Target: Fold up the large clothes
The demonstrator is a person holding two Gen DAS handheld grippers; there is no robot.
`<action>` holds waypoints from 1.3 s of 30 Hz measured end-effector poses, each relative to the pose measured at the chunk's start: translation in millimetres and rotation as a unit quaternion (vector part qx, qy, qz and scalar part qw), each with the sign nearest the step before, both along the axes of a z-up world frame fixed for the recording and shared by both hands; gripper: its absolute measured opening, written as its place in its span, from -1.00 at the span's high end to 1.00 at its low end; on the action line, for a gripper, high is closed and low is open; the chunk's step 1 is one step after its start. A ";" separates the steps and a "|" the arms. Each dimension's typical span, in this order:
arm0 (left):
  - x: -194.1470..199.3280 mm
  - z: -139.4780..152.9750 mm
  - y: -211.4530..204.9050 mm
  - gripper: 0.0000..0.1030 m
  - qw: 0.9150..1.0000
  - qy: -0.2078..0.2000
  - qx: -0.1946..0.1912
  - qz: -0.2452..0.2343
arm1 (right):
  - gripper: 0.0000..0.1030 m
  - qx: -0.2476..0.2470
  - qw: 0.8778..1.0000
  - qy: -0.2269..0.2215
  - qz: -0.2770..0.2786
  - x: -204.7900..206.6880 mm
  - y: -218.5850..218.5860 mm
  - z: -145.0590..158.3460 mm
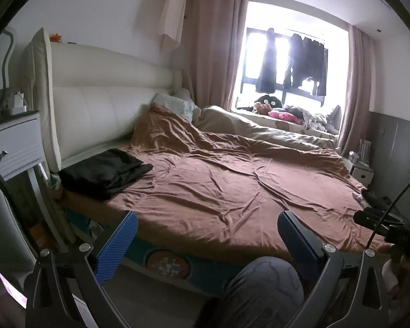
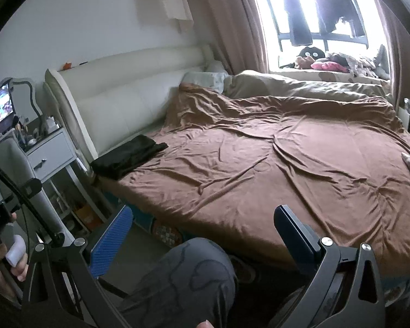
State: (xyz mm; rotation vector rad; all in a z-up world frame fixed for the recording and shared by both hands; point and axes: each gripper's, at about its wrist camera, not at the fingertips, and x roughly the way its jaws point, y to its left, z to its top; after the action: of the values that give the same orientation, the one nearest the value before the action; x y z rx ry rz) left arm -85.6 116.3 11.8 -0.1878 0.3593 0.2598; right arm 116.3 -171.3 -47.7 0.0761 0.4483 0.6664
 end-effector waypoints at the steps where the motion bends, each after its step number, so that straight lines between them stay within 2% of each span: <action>1: 0.1 0.0 0.3 -0.99 1.000 -0.001 0.000 0.000 | -1.00 0.001 1.000 0.000 0.000 -0.6 -0.9 -0.6; 39: -9.7 7.0 3.6 -0.99 1.000 -0.005 -0.010 -0.008 | -1.00 0.006 1.000 0.008 -0.001 -4.8 -6.5 1.1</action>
State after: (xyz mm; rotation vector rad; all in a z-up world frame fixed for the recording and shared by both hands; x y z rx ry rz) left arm -95.3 119.9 18.8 -0.2065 0.3545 0.2396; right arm 111.4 -177.8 -46.6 0.0923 0.4596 0.6664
